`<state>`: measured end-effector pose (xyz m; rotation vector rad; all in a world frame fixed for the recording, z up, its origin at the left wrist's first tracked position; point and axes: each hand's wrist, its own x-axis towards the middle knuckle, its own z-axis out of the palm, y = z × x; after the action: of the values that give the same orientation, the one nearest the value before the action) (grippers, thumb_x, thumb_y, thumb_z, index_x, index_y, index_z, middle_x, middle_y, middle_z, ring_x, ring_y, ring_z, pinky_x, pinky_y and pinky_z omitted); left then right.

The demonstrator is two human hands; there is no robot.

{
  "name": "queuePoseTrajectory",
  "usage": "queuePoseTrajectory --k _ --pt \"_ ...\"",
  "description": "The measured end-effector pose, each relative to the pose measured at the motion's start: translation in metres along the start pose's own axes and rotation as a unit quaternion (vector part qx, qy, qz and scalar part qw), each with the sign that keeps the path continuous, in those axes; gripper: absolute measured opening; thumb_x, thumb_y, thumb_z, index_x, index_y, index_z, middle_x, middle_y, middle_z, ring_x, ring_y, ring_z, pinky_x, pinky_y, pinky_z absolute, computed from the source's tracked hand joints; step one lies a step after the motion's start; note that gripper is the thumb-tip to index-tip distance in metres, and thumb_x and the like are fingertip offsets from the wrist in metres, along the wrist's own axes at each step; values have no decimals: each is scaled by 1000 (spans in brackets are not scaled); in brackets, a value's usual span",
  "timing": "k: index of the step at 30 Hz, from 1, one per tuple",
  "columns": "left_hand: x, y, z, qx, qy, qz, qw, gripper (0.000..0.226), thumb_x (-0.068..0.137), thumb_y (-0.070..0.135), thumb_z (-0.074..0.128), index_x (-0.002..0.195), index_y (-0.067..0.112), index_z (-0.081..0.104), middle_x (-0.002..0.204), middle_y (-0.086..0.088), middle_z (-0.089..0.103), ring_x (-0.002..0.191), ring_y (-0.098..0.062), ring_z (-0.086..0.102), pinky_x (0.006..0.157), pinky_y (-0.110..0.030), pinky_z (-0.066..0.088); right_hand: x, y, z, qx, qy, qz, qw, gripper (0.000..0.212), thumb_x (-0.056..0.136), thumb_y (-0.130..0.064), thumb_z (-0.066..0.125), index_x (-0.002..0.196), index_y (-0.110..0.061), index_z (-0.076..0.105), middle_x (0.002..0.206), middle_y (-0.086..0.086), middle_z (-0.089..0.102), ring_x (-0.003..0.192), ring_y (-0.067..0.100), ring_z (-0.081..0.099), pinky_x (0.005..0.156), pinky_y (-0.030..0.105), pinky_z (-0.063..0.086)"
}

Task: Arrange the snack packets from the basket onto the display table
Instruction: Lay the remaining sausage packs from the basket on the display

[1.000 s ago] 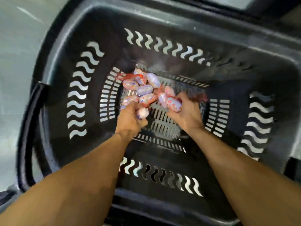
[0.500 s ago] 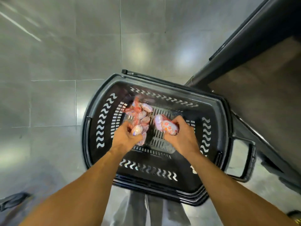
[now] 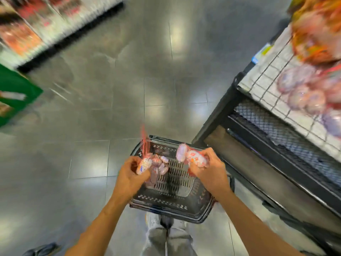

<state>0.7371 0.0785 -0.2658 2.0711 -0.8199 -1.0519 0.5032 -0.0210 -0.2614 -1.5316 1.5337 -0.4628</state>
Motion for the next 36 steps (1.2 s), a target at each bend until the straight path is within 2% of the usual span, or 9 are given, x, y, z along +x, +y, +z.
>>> queuePoseTrajectory --k 3,5,9,14,16,20,26,30,36 --pt "-34 65 -22 -28 15 52 998 29 75 10 81 93 11 58 80 1 64 65 5 56 61 -14 47 -28 -51 -53 52 -8 -9 999 27 78 -27 81 88 -30 56 78 -4 70 73 17 69 64 39 59" --pt "-51 104 -31 -48 23 90 995 25 78 5 78 91 8 58 79 -1 62 65 2 54 60 -11 46 -43 -79 -85 61 7 -41 997 27 78 -29 82 91 -29 58 84 -8 71 75 5 68 64 29 57" --pt "-68 170 -42 -85 20 162 983 24 76 8 81 89 11 61 80 -1 64 64 2 54 60 -10 45 -67 -125 -134 69 48 -87 993 26 77 -24 81 90 -23 59 80 -8 69 68 -2 64 57 13 47" --pt "-66 230 -39 -104 -23 227 968 21 77 8 80 89 12 64 81 -2 67 66 -3 56 61 -13 47 -83 -148 -180 77 121 -102 984 28 75 -26 83 90 -25 59 85 -10 68 75 -1 62 64 18 48" --pt "-66 254 -31 -108 -48 257 959 21 77 8 81 90 11 64 80 -2 67 65 -5 57 60 -14 47 -90 -151 -197 88 152 -103 979 28 77 -25 82 91 -25 58 88 -9 67 77 -2 61 61 13 47" --pt "-69 298 -10 -107 -109 311 938 27 72 19 85 89 14 65 77 3 68 63 -3 58 60 -18 49 -108 -148 -230 107 225 -97 964 26 78 -29 81 90 -31 57 91 -11 67 80 -1 62 67 21 50" --pt "-74 354 46 -81 -201 356 909 31 71 28 84 89 12 65 77 -1 70 62 -6 58 56 -20 47 -133 -124 -287 149 313 -60 936 27 80 -30 80 94 -31 56 99 -7 65 89 12 65 74 34 57" --pt "-87 387 99 -78 -250 371 891 32 69 33 84 86 16 63 74 1 67 61 -6 56 54 -25 48 -140 -97 -333 147 357 -51 921 36 71 -46 77 97 -30 57 101 -6 67 91 12 66 76 36 59" --pt "-100 434 187 -71 -297 378 874 32 72 28 84 91 14 63 78 0 66 63 -6 59 55 -22 47 -127 -56 -404 125 391 -35 911 26 78 -31 80 92 -31 58 97 -6 67 85 10 67 69 37 61"
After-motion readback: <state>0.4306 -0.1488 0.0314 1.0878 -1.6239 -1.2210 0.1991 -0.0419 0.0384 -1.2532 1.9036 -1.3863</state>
